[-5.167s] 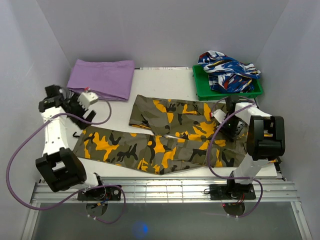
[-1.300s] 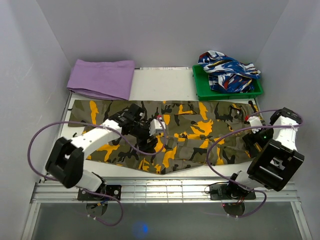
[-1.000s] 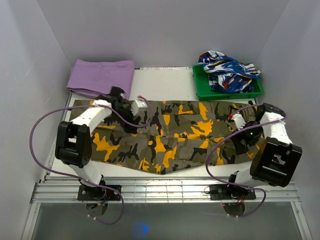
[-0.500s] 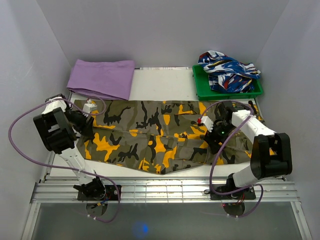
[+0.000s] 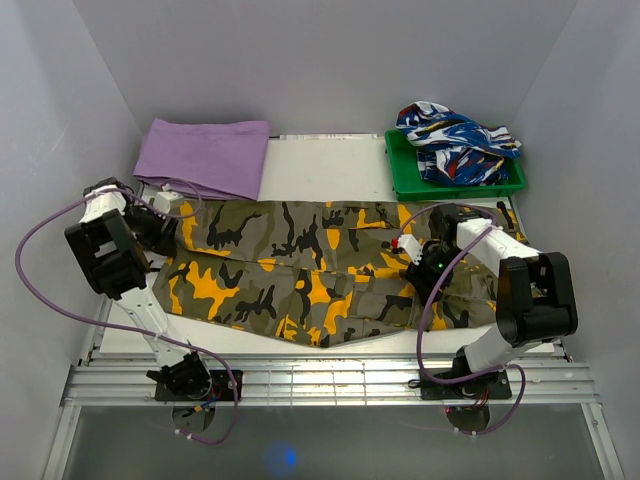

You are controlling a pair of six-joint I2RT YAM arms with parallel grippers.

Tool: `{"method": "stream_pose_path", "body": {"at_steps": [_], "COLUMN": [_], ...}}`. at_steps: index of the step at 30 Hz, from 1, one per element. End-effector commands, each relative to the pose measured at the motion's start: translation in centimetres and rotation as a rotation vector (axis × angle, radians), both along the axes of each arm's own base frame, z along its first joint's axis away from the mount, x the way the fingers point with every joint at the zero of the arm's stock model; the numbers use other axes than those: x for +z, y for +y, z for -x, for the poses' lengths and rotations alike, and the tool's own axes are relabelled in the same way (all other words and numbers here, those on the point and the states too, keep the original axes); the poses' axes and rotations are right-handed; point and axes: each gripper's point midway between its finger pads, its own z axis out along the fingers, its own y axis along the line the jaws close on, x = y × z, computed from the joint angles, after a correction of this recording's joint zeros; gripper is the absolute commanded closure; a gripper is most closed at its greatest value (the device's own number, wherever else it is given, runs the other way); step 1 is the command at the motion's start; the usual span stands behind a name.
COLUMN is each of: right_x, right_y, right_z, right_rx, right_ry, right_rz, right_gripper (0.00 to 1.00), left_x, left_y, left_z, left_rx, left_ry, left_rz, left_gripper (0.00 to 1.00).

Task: Fold and stack the trousers
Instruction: Flatten the trousers out

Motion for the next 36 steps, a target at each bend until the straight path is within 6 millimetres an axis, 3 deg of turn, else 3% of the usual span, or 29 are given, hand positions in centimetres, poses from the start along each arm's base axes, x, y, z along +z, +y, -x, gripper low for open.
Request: {"method": "stream_pose_path", "body": {"at_steps": [1, 8, 13, 18, 21, 22, 23, 25, 26, 28, 29, 36], "right_x": [-0.3, -0.1, 0.6, 1.5, 1.8, 1.9, 2.0, 2.2, 2.3, 2.5, 2.6, 3.7], "right_y": [0.2, 0.6, 1.1, 1.5, 1.8, 1.9, 2.0, 2.1, 2.1, 2.1, 2.1, 2.3], "right_z": [0.5, 0.7, 0.7, 0.8, 0.7, 0.7, 0.7, 0.7, 0.7, 0.7, 0.8, 0.4], "right_rx": [0.02, 0.022, 0.024, 0.027, 0.031, 0.032, 0.032, 0.033, 0.039, 0.046, 0.05, 0.066], "right_ry": [0.022, 0.033, 0.037, 0.042, 0.042, 0.044, 0.047, 0.048, 0.043, 0.039, 0.037, -0.028], "right_rz": [-0.005, -0.027, -0.051, -0.07, -0.081, -0.089, -0.091, -0.094, -0.095, -0.098, -0.099, -0.119], "right_gripper": [0.39, 0.52, 0.56, 0.57, 0.66, 0.7, 0.8, 0.87, 0.92, 0.92, 0.92, 0.92], "left_x": [1.0, -0.1, -1.2, -1.4, -1.6, -1.5, -1.5, -0.9, -0.5, 0.5, 1.0, 8.2], "left_y": [2.0, 2.5, 1.0, -0.3, -1.0, -1.3, -1.5, -2.2, -2.3, -2.8, -2.9, -3.7], "left_z": [-1.2, -1.3, 0.1, 0.1, -0.1, -0.2, -0.2, -0.1, -0.2, 0.3, 0.3, 1.3], "left_rx": [0.028, 0.047, 0.036, 0.055, 0.068, 0.074, 0.075, 0.07, 0.065, 0.056, 0.049, -0.007], "left_ry": [-0.045, -0.018, 0.022, 0.024, 0.03, 0.032, 0.031, 0.027, 0.019, 0.024, 0.017, -0.104], "left_rz": [-0.03, -0.023, 0.04, 0.115, 0.153, 0.163, 0.175, 0.207, 0.214, 0.231, 0.232, 0.23], "left_gripper": [0.32, 0.3, 0.3, 0.31, 0.38, 0.45, 0.5, 0.62, 0.74, 0.86, 0.99, 1.0]}}
